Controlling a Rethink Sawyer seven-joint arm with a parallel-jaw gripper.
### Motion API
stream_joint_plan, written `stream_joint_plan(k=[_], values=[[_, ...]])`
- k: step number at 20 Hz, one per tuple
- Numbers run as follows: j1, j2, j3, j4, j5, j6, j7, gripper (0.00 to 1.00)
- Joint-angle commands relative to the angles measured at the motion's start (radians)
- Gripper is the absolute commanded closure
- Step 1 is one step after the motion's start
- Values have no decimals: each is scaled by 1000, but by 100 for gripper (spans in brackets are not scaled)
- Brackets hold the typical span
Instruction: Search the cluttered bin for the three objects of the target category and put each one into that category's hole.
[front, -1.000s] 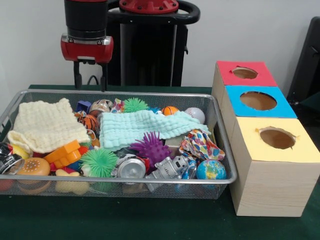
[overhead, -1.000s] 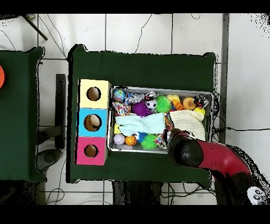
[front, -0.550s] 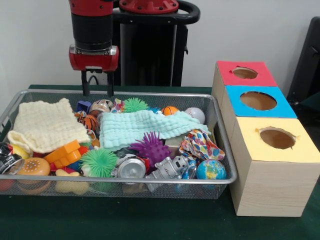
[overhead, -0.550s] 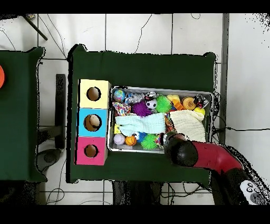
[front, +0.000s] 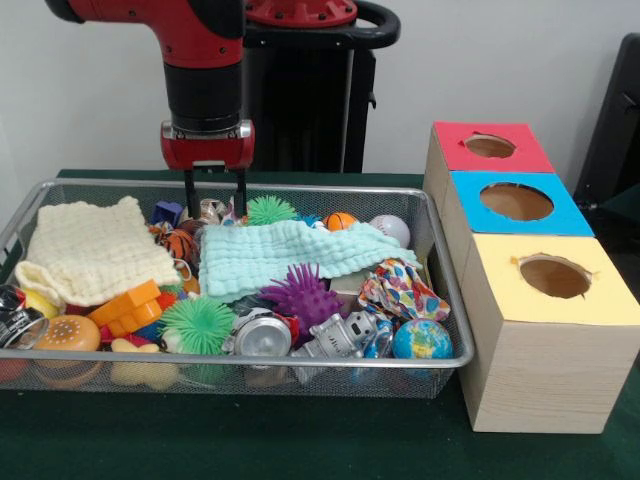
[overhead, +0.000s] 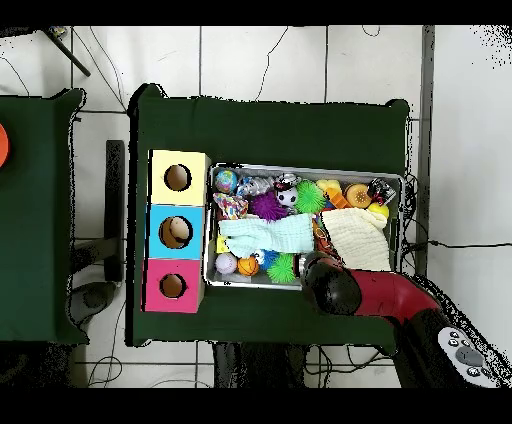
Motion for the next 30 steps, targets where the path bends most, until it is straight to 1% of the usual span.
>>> stream_joint_plan(k=[1, 3, 5, 13, 21, 30], values=[[-8, 77, 38, -113, -61, -50, 25, 0], [-14, 88, 43, -125, -64, -47, 19, 0], [-18, 81, 46, -122, -66, -45, 19, 0], [-34, 93, 59, -153, -76, -34, 1, 0], [-62, 91, 87, -160, -73, -8, -29, 0], [-73, 84, 97, -161, -74, 3, -38, 0]])
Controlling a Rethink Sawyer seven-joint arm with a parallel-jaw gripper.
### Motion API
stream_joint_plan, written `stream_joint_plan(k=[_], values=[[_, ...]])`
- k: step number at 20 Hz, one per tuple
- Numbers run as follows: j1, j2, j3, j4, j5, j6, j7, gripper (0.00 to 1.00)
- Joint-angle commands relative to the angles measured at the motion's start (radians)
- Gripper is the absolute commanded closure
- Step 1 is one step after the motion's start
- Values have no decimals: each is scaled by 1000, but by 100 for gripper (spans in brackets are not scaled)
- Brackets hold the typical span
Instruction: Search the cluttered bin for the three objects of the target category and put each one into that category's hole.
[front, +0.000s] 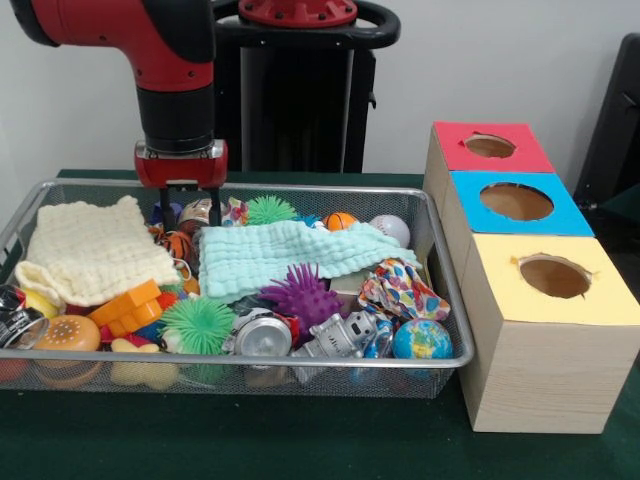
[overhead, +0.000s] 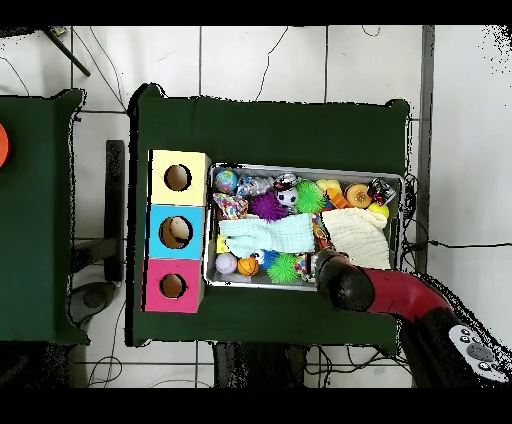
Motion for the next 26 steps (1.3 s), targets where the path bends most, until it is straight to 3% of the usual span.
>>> stream_joint_plan(k=[1, 26], values=[[-18, 17, 99, -105, -49, 10, -40, 0], [-36, -1, 112, -96, -51, 20, -45, 0]])
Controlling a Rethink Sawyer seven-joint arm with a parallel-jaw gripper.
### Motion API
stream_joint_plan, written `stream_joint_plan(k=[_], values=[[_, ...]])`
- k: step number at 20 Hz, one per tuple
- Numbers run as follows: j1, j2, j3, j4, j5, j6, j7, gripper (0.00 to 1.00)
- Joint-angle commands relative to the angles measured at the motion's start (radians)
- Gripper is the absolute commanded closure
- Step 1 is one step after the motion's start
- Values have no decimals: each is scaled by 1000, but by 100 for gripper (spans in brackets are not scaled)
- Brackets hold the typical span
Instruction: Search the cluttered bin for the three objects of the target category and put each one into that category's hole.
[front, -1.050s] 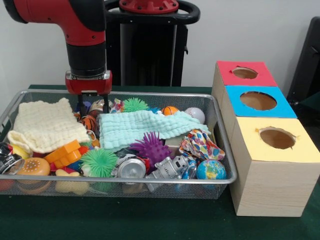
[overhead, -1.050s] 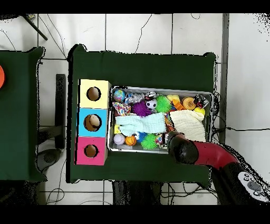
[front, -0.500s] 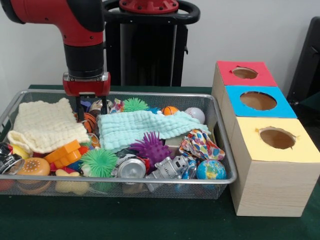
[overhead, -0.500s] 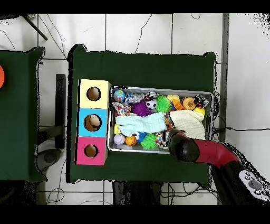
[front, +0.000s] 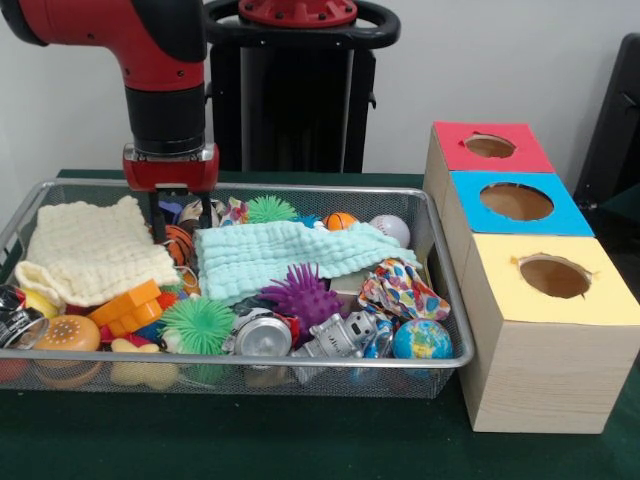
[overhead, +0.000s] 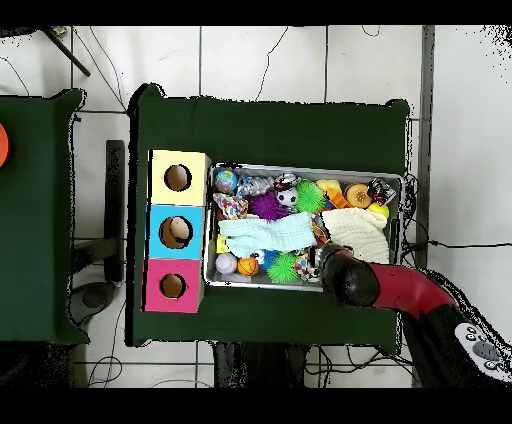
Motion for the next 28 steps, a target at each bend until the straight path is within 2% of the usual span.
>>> stream_joint_plan(k=[1, 15, 28], values=[[-20, 6, 90, -72, -50, 22, -45, 0], [-35, 51, 88, -93, -67, -4, -40, 0], [-36, 65, 77, -117, -100, -17, -28, 0]])
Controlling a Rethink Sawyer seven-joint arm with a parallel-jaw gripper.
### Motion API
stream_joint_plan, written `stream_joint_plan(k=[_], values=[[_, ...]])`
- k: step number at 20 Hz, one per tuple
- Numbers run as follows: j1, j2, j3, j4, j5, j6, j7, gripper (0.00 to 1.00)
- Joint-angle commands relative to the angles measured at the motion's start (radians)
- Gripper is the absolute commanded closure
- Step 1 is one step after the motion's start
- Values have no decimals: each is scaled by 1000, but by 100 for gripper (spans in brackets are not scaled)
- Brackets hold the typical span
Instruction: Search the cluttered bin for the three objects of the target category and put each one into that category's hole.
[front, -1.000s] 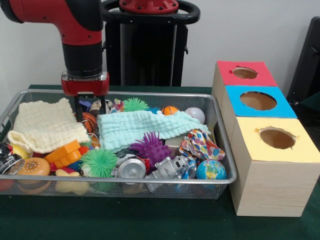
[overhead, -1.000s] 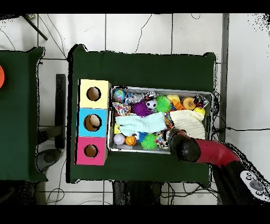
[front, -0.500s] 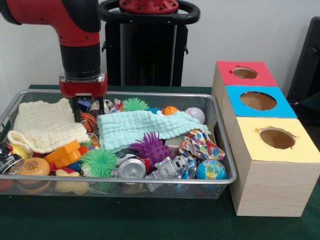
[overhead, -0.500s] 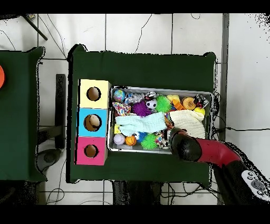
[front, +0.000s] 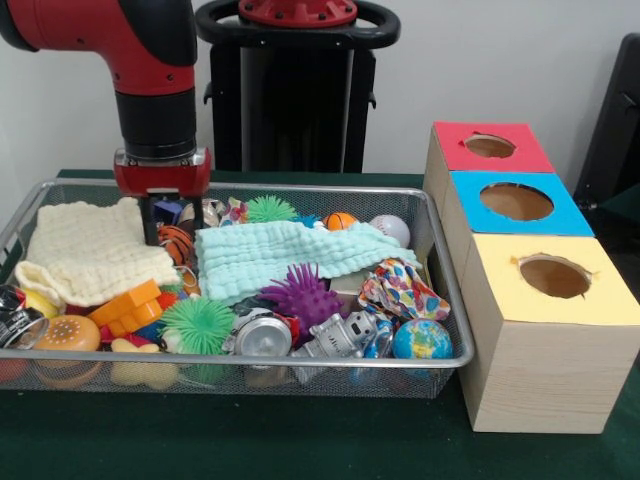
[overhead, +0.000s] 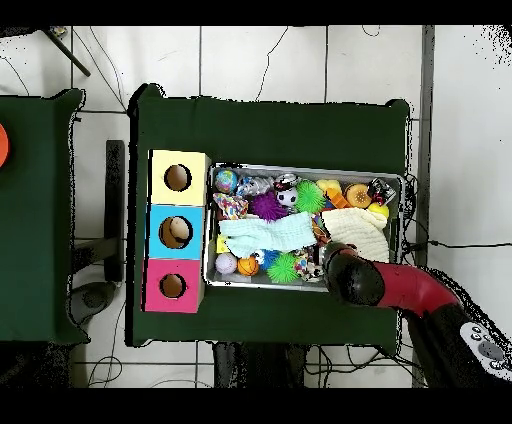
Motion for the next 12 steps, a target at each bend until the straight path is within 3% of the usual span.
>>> stream_joint_plan(k=[1, 12], values=[[-4, 56, 50, -104, -77, -22, -26, 0], [9, 95, 36, -122, -116, -62, 9, 0]])
